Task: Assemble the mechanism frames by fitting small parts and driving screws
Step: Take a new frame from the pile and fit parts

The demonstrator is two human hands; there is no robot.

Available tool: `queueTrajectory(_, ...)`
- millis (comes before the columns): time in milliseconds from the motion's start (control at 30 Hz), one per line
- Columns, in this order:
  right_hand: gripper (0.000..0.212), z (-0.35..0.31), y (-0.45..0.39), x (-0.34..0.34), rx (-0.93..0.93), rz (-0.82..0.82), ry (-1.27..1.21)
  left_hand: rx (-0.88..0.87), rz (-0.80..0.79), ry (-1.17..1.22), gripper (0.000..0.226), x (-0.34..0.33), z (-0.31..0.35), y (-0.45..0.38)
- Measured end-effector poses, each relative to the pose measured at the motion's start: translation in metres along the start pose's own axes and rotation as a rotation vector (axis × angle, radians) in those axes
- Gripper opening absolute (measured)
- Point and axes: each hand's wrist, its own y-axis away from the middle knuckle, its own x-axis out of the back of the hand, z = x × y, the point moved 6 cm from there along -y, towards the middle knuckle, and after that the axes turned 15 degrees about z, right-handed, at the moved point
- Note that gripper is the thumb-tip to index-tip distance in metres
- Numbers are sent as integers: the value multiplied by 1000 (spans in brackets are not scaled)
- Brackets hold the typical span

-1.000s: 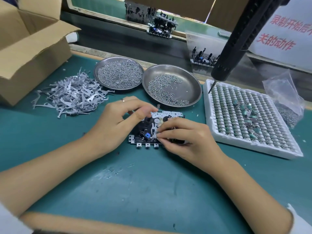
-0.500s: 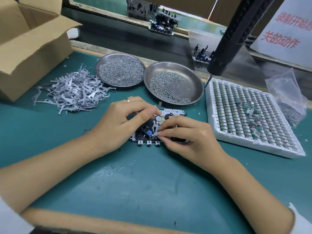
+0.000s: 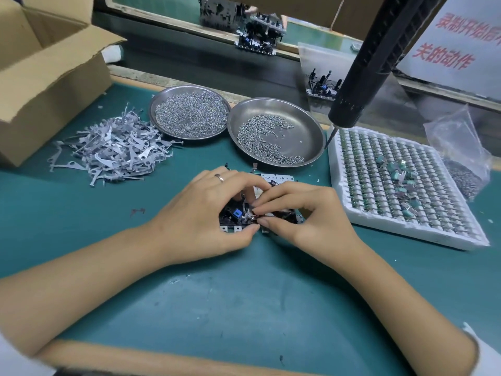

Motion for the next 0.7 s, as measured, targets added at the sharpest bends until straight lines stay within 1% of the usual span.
queueTrajectory(200,20,3,0,-1,-110,-20,-73,65,15,13,53,-2,-4,-1)
queueTrajectory(400,22,2,1,-2,-59,-16,-59,103,32,33,52,-2,-4,-1)
queueTrajectory(501,24,0,-1,1,-1,18,-46,95,46,27,46,-2,-4,-3)
queueTrajectory(567,23,-5,-1,8,96,128,-23,83,42,32,37,-1,-3,-1)
queueTrajectory(601,22,-9,-3,15,160,212,10,70,44,33,32,0,-2,-4)
queueTrajectory(701,22,-13,-3,32,251,504,107,85,40,56,24,-2,-6,0)
